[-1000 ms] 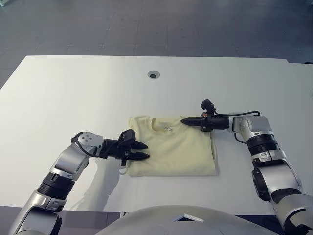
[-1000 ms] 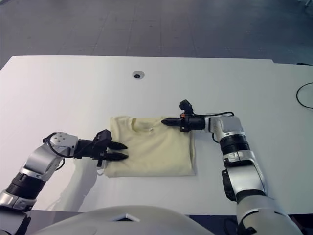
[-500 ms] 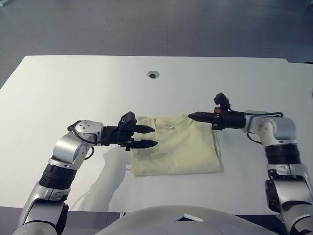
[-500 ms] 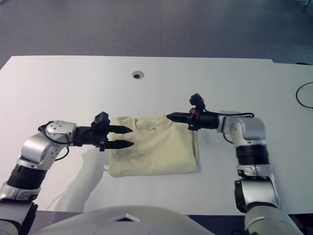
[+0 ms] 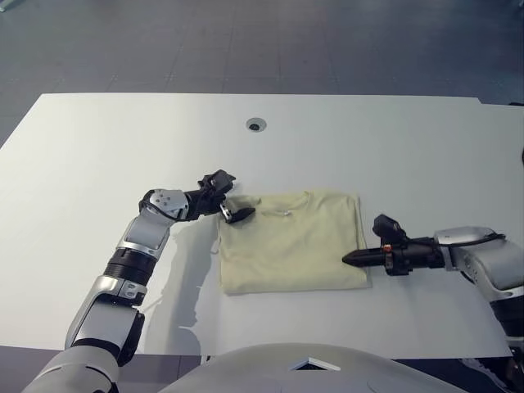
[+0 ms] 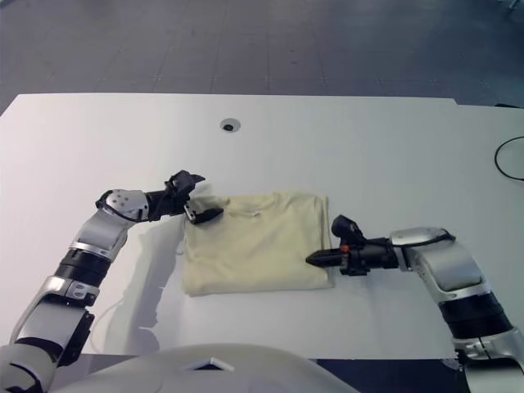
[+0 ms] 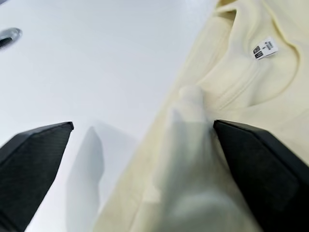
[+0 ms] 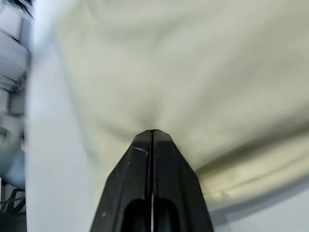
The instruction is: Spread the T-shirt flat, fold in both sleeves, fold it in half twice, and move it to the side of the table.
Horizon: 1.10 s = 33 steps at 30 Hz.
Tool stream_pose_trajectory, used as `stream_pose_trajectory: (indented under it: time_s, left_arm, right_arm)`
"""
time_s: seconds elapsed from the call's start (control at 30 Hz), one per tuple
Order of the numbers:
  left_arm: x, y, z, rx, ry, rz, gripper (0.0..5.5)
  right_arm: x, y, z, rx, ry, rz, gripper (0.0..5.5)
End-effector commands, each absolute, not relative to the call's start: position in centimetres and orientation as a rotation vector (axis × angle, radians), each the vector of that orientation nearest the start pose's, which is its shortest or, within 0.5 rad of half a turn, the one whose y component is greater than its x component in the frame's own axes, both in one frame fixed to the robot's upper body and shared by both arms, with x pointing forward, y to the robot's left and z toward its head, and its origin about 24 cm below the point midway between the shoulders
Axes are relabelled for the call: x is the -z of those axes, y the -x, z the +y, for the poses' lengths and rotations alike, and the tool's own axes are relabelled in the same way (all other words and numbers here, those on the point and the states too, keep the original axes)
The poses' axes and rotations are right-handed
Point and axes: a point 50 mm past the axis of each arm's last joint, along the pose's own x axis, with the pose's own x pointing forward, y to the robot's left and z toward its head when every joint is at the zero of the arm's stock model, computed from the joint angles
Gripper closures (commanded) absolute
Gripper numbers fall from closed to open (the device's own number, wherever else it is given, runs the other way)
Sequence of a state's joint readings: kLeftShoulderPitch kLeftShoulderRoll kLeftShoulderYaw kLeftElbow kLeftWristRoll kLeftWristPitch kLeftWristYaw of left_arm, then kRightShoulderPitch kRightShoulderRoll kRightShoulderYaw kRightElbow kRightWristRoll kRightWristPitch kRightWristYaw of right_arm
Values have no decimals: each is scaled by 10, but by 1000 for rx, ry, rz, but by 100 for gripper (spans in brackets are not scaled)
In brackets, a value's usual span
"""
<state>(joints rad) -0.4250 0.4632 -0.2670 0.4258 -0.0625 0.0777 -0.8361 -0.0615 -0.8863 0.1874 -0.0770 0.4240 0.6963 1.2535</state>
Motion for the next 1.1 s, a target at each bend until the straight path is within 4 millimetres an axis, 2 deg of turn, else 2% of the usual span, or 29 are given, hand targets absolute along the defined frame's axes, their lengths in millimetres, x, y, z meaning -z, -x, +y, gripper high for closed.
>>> stream_pose_trajectory:
  time_s: [0.03,0.13,0.3,0.4,0.47,0.53,0.67,0.8,0.9,1.1]
  left_arm:
    - [-29,-311,173,914,-499,387,12]
    - [-35,-317,169,903,-487,334,12]
    - [-73,-321,153,984,-459,143,12]
    - [-104,-315,152,1030,-471,46,12]
    - [-119,-307,158,1039,-494,26,12]
    - [-125,-295,165,1065,-536,53,12]
    - [-116,-258,179,1134,-626,182,12]
    - [-108,-230,183,1175,-653,246,12]
    - [-103,-219,181,1180,-651,277,12]
    - [-80,-207,180,1181,-750,359,12]
  right_arm:
    - [-32,-197,-245,-1128,69,1006,550]
    - [-42,-201,-238,-1162,33,956,550]
    - [-82,-221,-224,-1195,-89,780,550]
    - [-110,-241,-215,-1191,-121,660,550]
    - [-118,-249,-212,-1187,-103,627,550]
    - [-121,-256,-212,-1161,-70,608,550]
    - [-110,-277,-213,-1041,80,563,550]
    - [-95,-285,-215,-1012,184,558,550]
    - [-84,-288,-222,-990,245,586,550]
    - [-72,-299,-232,-946,361,632,550]
